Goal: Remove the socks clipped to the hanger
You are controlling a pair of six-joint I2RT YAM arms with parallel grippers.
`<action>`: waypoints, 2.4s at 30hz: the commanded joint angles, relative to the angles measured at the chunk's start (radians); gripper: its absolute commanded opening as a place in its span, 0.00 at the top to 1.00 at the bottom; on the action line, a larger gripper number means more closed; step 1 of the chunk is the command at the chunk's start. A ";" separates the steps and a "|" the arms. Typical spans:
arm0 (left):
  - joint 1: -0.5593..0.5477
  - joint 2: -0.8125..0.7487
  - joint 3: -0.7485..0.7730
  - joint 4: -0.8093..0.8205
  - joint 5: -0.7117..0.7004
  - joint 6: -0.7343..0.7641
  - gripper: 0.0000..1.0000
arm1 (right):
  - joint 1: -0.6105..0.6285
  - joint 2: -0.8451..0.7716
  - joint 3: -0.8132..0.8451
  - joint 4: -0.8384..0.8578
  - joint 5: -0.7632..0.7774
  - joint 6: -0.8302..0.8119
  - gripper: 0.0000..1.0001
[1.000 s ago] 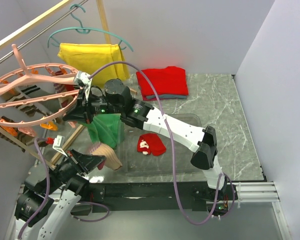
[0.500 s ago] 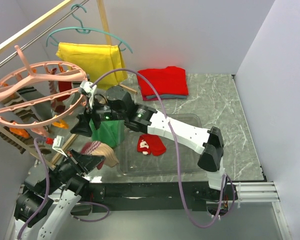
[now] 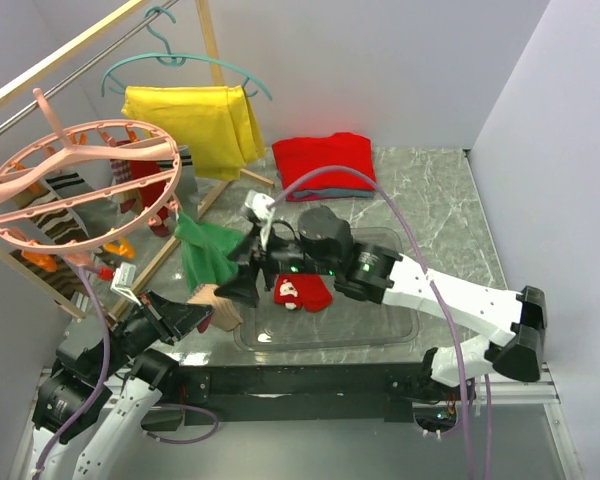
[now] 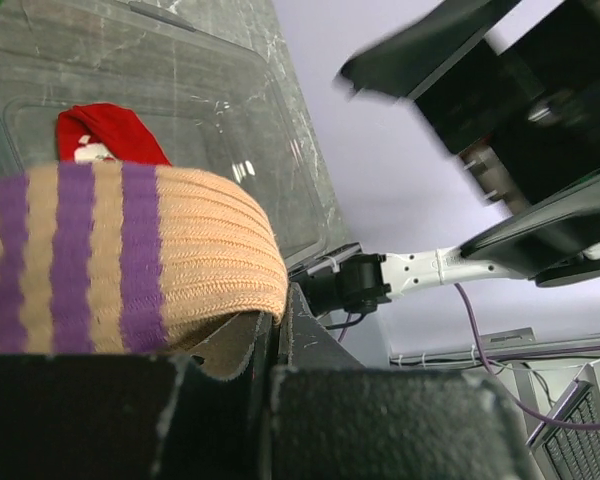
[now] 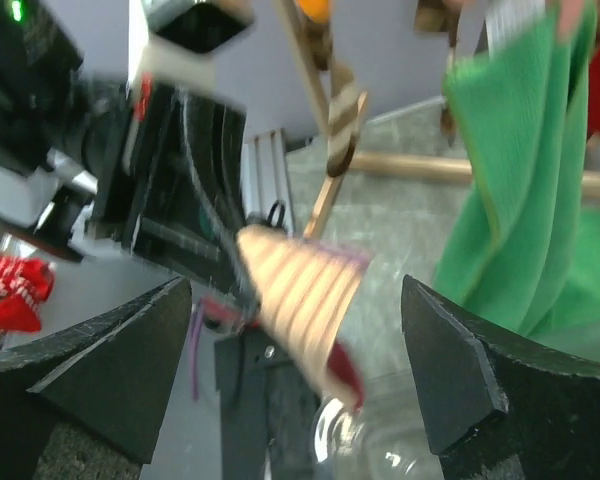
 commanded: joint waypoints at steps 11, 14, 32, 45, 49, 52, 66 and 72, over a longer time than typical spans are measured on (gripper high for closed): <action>0.001 -0.021 0.023 0.054 0.047 -0.031 0.99 | 0.017 -0.053 -0.338 0.368 -0.179 0.099 0.22; 0.001 -0.024 0.032 0.039 0.050 -0.031 0.99 | 0.033 -0.029 -0.344 0.434 -0.215 0.113 0.26; 0.003 -0.034 0.057 0.005 -0.030 0.004 0.38 | 0.027 -0.002 -0.289 0.267 0.110 0.111 1.00; 0.003 -0.063 0.101 -0.067 -0.093 0.045 0.13 | -0.269 -0.110 -0.393 -0.018 0.335 0.153 1.00; 0.001 -0.072 0.155 -0.067 -0.093 0.061 0.13 | -0.323 -0.082 -0.386 -0.112 0.440 0.133 0.90; 0.001 -0.072 0.213 -0.084 -0.113 0.093 0.13 | -0.339 -0.070 -0.389 -0.147 0.475 0.122 0.60; 0.001 -0.133 0.376 -0.165 -0.320 0.151 0.15 | -0.133 0.022 -0.202 0.024 0.379 0.018 0.12; 0.001 -0.172 0.408 -0.178 -0.364 0.134 0.15 | -0.063 0.174 -0.223 0.449 0.212 0.090 0.12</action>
